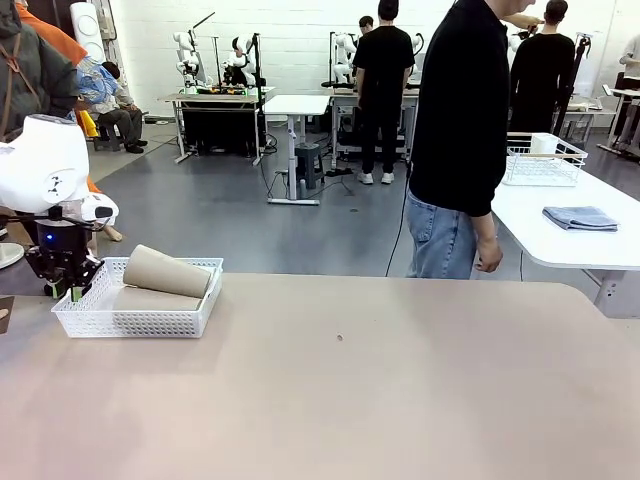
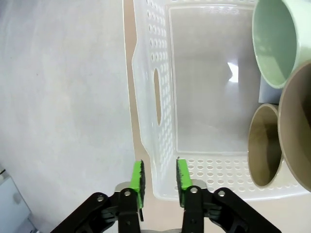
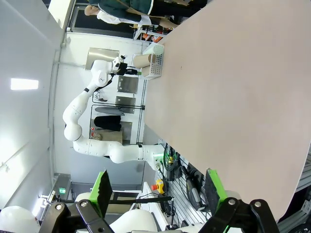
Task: Clean and organize the cups into the basket.
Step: Move the Organizing basket back to the left side of the table.
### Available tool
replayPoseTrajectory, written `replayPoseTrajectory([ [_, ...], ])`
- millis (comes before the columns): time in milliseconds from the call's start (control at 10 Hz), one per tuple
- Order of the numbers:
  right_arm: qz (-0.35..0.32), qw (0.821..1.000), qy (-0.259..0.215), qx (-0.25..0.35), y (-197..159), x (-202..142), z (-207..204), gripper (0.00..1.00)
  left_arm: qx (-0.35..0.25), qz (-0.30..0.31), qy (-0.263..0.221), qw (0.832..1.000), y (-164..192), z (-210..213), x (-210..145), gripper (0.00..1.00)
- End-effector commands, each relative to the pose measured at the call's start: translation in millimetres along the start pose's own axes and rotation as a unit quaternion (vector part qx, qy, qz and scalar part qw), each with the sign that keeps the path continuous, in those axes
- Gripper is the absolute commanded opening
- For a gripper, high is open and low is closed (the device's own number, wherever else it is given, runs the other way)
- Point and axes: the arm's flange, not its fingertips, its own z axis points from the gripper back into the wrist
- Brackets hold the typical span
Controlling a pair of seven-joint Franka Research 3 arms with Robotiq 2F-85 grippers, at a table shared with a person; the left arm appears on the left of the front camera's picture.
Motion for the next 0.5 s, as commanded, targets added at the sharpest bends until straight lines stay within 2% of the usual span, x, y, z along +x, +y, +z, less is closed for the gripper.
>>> replayPoseTrajectory([
  [0, 0.0, 1.0, 0.002, 0.004, 1.0, -1.4, -0.2, 1.0, 0.017, 0.008, 0.008, 1.0, -0.7, 3.1, 5.3, 1.0],
  [200, 0.0, 1.0, 0.002, 0.004, 1.0, -1.4, -0.2, 1.0, 0.019, 0.007, 0.006, 1.0, 0.6, 3.7, 3.5, 0.97],
  [400, 0.0, 1.0, 0.002, 0.004, 1.0, -1.4, -0.2, 1.0, 0.025, 0.011, 0.009, 1.0, 0.6, 3.9, 2.9, 1.0],
])
